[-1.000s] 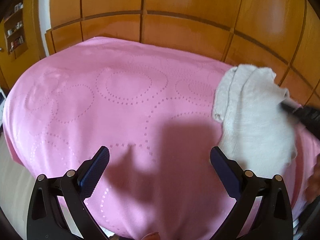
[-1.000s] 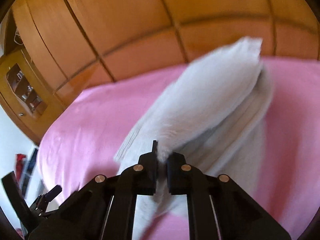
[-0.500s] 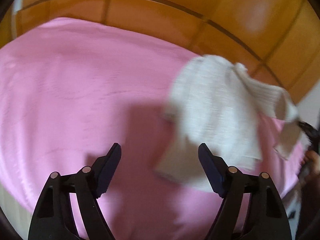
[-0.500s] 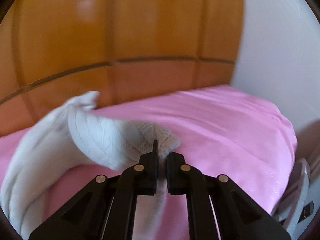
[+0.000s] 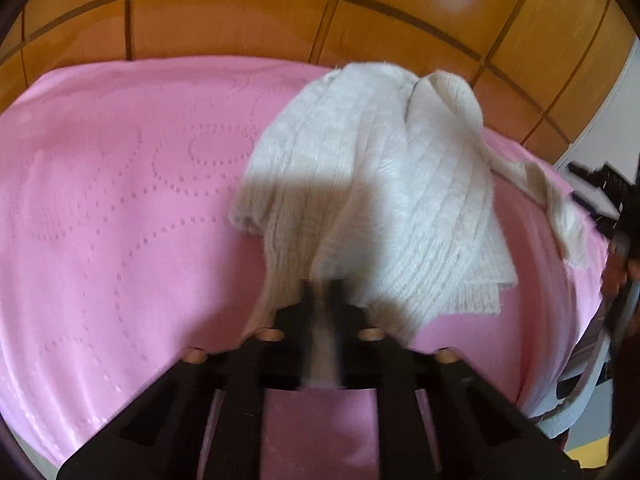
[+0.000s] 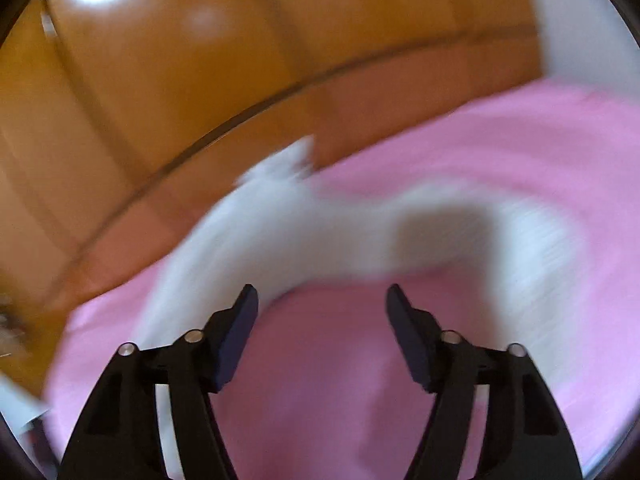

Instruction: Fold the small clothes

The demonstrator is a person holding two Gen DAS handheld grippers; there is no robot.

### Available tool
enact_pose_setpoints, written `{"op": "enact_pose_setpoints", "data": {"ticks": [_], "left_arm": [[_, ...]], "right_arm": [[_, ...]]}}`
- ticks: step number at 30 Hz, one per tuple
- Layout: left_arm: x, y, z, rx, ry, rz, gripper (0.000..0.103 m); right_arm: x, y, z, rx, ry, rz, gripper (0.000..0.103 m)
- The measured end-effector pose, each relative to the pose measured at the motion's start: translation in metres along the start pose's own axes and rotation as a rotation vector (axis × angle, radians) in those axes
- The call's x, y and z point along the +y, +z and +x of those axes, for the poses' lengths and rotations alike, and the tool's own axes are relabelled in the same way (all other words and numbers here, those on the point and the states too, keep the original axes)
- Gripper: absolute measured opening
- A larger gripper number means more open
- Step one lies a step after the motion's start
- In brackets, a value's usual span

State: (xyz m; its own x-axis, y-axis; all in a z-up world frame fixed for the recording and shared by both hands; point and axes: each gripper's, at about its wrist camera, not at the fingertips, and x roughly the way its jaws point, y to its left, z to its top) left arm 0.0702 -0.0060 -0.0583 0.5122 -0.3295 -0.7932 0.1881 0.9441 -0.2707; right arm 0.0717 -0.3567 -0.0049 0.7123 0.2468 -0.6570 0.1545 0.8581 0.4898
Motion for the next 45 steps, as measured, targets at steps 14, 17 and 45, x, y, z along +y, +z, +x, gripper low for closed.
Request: {"op": "enact_pose_setpoints", "data": {"ticks": [14,17,45], "left_arm": [[0.120,0.150,-0.085,-0.442,0.326,-0.274,0.000],[0.147,0.165,-0.086,-0.442,0.360,-0.384,0.051],[0.074,0.072,-0.032,-0.119,-0.131,-0.145,0.000]], "right_arm": [[0.128,-0.091,0.112,0.387,0.355,0.052,0.037],[0.130,-0.089,0.111,0.381,0.342,0.044,0.026],[0.104,-0.009,-0.053,0.083,0.260,-0.171,0.006]]}}
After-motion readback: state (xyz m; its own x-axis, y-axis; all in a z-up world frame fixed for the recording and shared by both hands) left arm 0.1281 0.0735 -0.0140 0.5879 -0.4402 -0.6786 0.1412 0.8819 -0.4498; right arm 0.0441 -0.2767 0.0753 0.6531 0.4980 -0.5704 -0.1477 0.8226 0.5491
